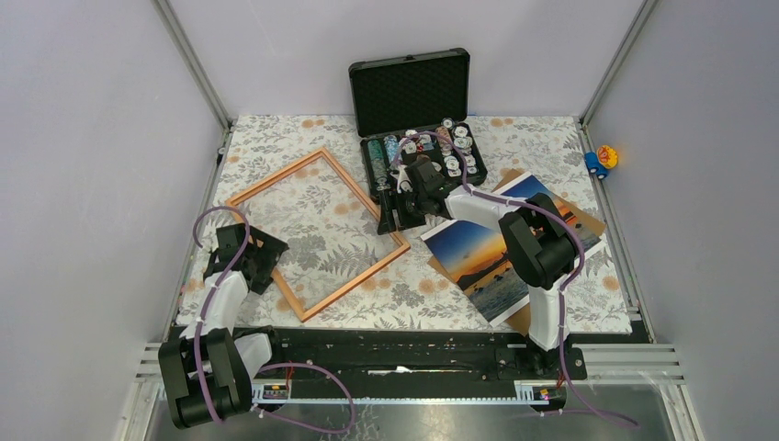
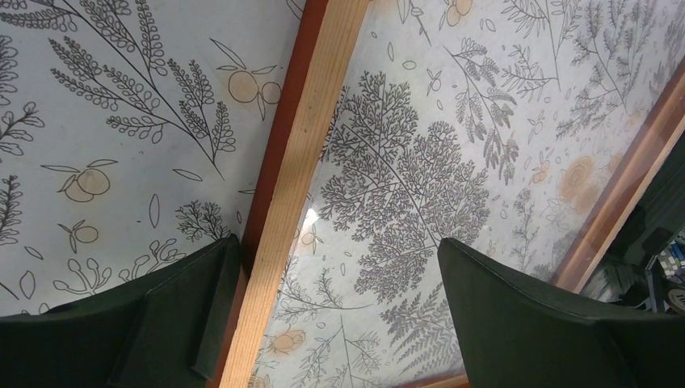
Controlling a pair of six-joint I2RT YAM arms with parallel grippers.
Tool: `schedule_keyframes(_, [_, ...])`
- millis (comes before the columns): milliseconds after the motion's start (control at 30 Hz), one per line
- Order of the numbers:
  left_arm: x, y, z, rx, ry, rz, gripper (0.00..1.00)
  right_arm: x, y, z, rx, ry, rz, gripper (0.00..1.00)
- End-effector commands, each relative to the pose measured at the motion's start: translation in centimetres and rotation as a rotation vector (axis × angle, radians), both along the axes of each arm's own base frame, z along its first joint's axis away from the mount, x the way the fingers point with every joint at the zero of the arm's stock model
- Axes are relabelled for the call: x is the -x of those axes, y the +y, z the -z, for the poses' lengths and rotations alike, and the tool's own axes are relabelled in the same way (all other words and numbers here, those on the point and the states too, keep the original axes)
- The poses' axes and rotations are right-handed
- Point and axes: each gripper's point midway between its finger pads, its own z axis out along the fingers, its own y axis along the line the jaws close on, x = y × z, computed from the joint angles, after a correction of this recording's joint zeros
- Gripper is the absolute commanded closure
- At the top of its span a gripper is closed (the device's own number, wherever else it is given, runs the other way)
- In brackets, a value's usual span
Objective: Put the photo into the frame
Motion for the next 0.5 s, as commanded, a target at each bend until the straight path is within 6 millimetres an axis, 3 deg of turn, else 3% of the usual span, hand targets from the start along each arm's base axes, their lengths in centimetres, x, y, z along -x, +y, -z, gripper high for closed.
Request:
schedule_keyframes(0, [-1.3, -1.8, -1.3, 0.074, -0.057, 0.077, 0.01, 2.5, 2.6, -2.5, -0.152, 0.067, -0.094, 0.25])
schedule_keyframes(267, [-2.9, -3.9, -4.9, 0.124, -0.192, 0.237, 0.01, 1.9, 1.6, -1.3, -0.083, 0.036, -0.062, 0.23])
schedule_keyframes(367, [-2.7, -4.1, -5.5, 0.12, -0.197, 0.25, 0.01, 0.3, -0.5, -0.4, 0.077, -0.066, 0.015, 0.21])
schedule_keyframes(467, [-2.2, -3.0, -5.4, 0.079, -0.145, 0.202, 0.01, -1.6, -3.3, -0.9, 0.287, -0.205, 0.11, 0.15])
